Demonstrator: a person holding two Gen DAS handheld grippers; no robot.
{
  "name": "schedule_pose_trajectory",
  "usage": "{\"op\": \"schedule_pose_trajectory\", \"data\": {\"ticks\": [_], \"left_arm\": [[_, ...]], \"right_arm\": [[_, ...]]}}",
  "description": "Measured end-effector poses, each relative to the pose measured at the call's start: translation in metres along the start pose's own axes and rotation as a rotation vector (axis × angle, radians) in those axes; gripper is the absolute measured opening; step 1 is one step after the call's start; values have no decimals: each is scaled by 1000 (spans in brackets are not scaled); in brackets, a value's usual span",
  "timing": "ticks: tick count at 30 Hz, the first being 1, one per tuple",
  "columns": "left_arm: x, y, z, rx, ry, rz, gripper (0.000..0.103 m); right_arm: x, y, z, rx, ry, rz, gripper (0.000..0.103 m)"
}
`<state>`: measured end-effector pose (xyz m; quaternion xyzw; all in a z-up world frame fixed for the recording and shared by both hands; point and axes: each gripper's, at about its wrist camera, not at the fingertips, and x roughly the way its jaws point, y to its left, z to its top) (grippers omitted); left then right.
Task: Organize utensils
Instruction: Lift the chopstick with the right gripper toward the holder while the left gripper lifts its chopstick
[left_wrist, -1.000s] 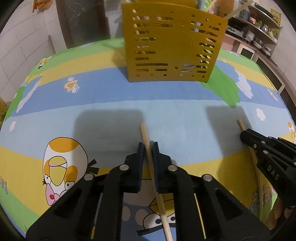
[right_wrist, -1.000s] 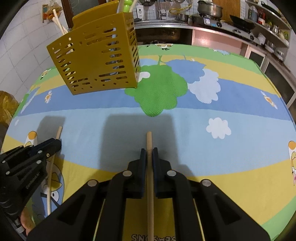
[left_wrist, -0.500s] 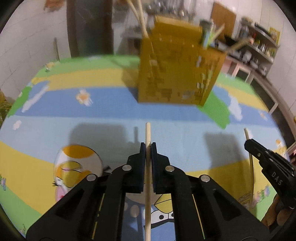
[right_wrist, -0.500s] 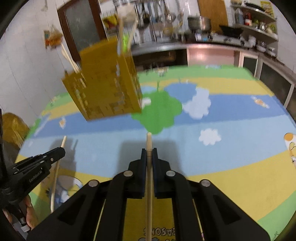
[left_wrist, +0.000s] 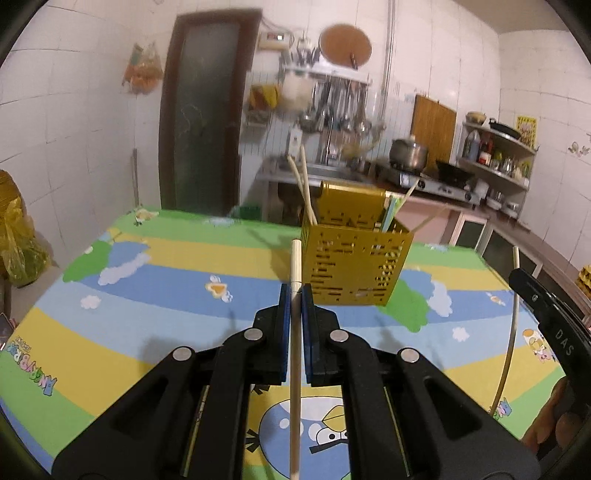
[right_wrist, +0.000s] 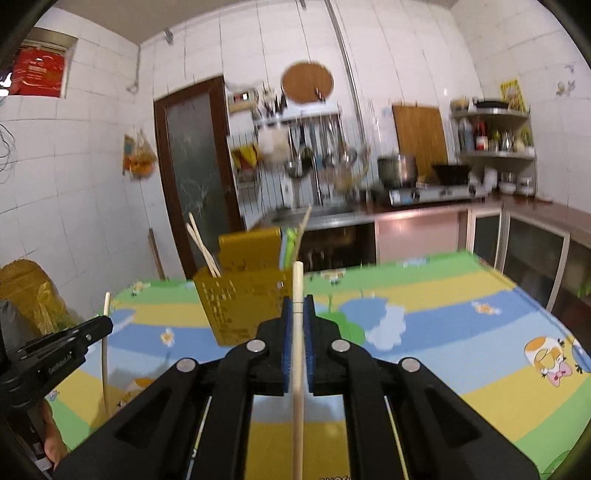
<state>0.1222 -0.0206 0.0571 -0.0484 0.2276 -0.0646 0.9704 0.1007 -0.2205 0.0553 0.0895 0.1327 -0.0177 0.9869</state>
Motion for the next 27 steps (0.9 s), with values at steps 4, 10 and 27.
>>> {"op": "schedule_pose_trajectory", "data": {"ticks": [4, 10, 27], "left_arm": [[-16, 5, -4, 3, -44, 6, 4], [-31, 12, -8, 9, -76, 12, 5], [-57, 21, 2, 28, -185, -50, 5]], "right_arm": [[-14, 10, -1, -28, -74, -6, 6], [-30, 21, -7, -60, -122, -8, 6], [-39, 18, -6, -39, -188, 2, 6]]}}
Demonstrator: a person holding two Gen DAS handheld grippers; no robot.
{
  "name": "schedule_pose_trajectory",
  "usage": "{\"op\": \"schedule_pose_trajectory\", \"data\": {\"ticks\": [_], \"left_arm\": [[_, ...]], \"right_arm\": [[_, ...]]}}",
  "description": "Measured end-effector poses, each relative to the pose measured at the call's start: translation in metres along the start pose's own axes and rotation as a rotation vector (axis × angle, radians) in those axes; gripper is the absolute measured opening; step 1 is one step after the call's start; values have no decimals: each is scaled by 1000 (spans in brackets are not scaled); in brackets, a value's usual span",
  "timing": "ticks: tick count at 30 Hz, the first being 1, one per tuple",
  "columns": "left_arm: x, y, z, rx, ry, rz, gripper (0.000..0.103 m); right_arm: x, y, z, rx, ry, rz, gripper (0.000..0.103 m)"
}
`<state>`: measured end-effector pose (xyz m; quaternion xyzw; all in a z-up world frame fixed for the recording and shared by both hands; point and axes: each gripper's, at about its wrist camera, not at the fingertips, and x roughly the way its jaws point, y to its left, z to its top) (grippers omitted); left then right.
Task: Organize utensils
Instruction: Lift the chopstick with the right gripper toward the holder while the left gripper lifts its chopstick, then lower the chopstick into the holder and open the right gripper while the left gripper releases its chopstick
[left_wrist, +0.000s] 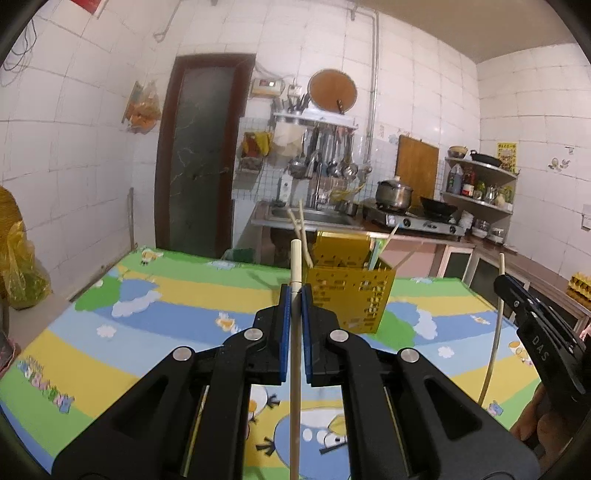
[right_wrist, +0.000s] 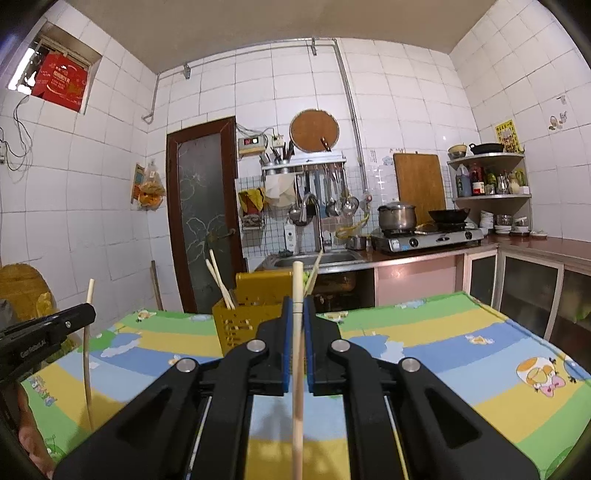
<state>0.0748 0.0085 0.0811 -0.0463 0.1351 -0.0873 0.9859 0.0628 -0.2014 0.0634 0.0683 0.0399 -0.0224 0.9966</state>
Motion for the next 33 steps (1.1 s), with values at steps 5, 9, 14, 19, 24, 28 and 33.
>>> {"op": "schedule_pose_trajectory", "data": {"ticks": [5, 9, 14, 19, 24, 28, 33], "left_arm": [[10, -6, 31, 14, -66, -30, 5], [28, -14, 65, 27, -137, -41, 5], [67, -20, 116, -7, -232, -72, 5], [111, -26, 148, -41, -287, -85, 5], [163, -28, 158, -45, -294, -85, 5], [204, -27, 155, -47, -279, -71, 4], [241, -30, 144, -21, -291, -37, 4]], "right_arm": [[16, -1, 29, 10, -58, 17, 6], [42, -4, 57, 33, -102, 40, 6], [82, 0, 96, 33, -191, 51, 6], [134, 7, 117, 47, -249, 74, 6], [173, 10, 117, 45, -272, 74, 6], [200, 10, 110, 49, -275, 67, 6], [223, 11, 101, 33, -280, 41, 6]]}}
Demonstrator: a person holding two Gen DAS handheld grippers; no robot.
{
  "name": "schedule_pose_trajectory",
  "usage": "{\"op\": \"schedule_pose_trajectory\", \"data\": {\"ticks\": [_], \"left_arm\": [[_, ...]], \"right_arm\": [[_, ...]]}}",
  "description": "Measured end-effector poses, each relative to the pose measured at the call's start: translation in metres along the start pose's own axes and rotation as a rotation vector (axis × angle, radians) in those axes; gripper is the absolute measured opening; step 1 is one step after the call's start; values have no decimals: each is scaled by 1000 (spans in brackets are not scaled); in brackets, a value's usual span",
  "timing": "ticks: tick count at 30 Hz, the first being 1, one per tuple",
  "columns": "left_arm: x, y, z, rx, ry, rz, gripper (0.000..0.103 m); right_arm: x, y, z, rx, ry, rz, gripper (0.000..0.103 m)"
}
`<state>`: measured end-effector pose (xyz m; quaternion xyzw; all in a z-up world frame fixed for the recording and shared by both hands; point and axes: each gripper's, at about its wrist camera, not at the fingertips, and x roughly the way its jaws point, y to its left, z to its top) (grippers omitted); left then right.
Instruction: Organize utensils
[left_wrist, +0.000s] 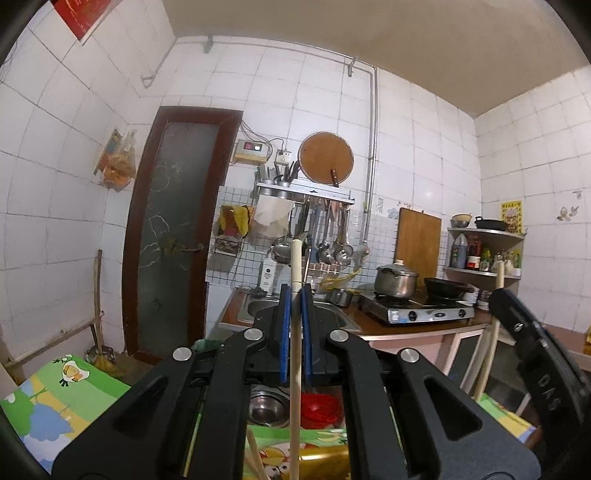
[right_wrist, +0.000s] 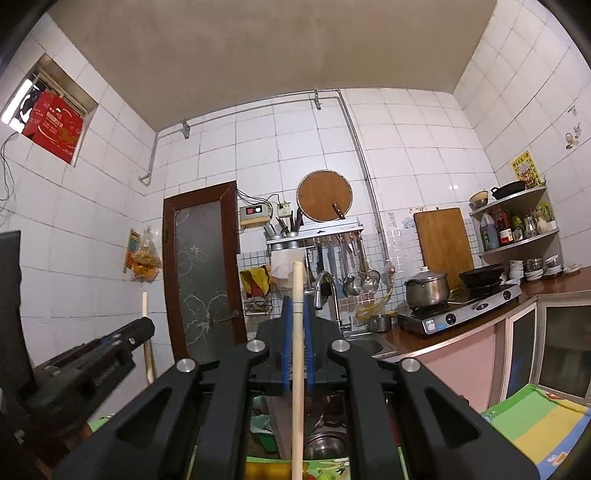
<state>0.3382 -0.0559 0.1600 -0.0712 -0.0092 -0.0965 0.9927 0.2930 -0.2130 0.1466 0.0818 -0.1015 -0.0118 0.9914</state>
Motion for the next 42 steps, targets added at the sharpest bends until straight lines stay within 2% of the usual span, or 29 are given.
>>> {"op": "schedule_pose_trajectory", "data": {"ticks": [4, 13, 18, 21, 28, 29, 30, 32, 33, 35, 37, 40, 42], "left_arm": [[18, -1, -9, 13, 14, -7, 4], [31, 6, -36, 5, 41, 13, 4], [30, 9, -50, 3, 65, 20, 5], [23, 14, -48, -18, 58, 30, 5], [16, 19, -45, -15, 152, 47, 5], [14, 19, -44, -11, 166, 45, 10], [11, 18, -44, -7, 178, 44, 15], [-2, 19, -38, -4, 183, 51, 44], [-11, 19, -34, -5, 179, 54, 51], [-30, 20, -24, -4, 187, 50, 73], [-49, 20, -16, 6, 186, 43, 80], [-87, 17, -6, 37, 164, 54, 98], [-115, 14, -3, 55, 156, 50, 98]], "right_arm": [[8, 5, -10, -31, 1, -9, 6], [9, 13, -34, -92, 14, -15, 6], [8, 12, -49, -98, 56, -16, 6], [6, 11, -56, -102, 85, -14, 6], [-2, 7, -54, -108, 175, -14, 7], [-2, 7, -52, -115, 191, -15, 10], [-3, 7, -49, -123, 212, -16, 33], [-10, 7, -41, -124, 212, -25, 72], [-16, 6, -35, -126, 194, -33, 72], [-28, 5, -20, -140, 184, -52, 72], [-41, 1, -6, -124, 179, -53, 72], [-66, -2, 18, -114, 177, -50, 77], [-88, -1, 31, -122, 173, -43, 83]]}}
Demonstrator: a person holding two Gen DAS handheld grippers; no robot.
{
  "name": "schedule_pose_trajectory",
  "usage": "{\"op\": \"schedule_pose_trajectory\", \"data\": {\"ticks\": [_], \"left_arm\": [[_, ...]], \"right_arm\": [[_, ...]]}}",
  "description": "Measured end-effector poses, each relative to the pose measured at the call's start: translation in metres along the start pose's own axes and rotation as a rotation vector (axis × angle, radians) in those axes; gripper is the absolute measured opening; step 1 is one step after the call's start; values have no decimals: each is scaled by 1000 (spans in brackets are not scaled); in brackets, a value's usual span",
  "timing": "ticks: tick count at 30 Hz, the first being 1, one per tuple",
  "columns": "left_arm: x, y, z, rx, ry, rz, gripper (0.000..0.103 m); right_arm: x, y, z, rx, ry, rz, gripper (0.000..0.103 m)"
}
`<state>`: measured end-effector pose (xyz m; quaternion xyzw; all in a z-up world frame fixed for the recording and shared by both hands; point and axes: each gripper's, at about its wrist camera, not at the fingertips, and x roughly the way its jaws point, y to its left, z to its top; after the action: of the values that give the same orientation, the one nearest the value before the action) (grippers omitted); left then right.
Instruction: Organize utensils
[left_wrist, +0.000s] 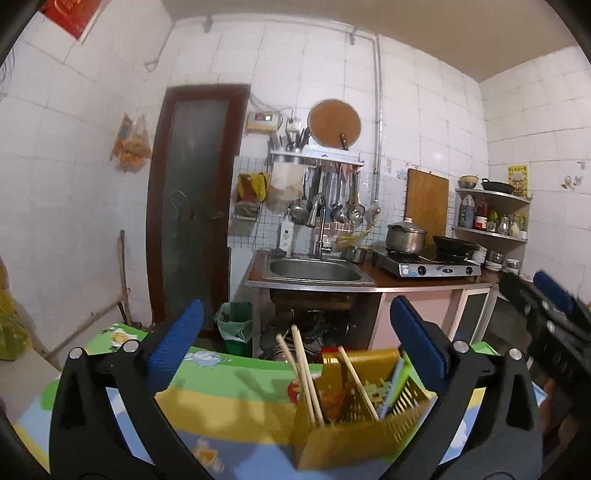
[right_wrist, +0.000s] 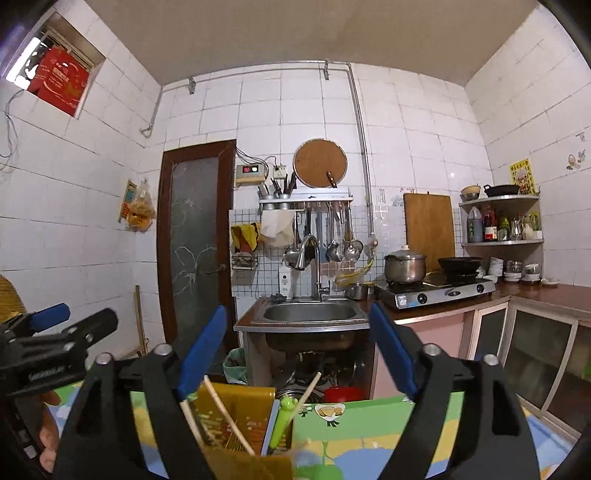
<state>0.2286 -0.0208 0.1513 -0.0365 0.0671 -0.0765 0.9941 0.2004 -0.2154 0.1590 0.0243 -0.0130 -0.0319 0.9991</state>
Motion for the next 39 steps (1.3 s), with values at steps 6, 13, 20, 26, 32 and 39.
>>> {"op": "schedule_pose_trajectory", "data": {"ticks": [6, 13, 20, 26, 32, 39], "left_arm": [[-70, 4, -25, 10, 29, -13, 98], [-134, 23, -84, -22, 82, 7, 98], [-150, 37, -137, -26, 134, 30, 98], [-144, 37, -162, 3, 128, 50, 98], [-143, 32, -164, 44, 110, 64, 98], [-145, 33, -164, 34, 103, 68, 98]], "right_arm": [[-64, 2, -2, -8, 15, 15, 98], [-124, 0, -55, 49, 118, -5, 98], [-147, 10, -115, 24, 241, -23, 98], [-154, 17, -144, 4, 255, -19, 98], [-152, 18, -152, -11, 273, -26, 98], [-154, 19, -152, -8, 266, -42, 98]]}}
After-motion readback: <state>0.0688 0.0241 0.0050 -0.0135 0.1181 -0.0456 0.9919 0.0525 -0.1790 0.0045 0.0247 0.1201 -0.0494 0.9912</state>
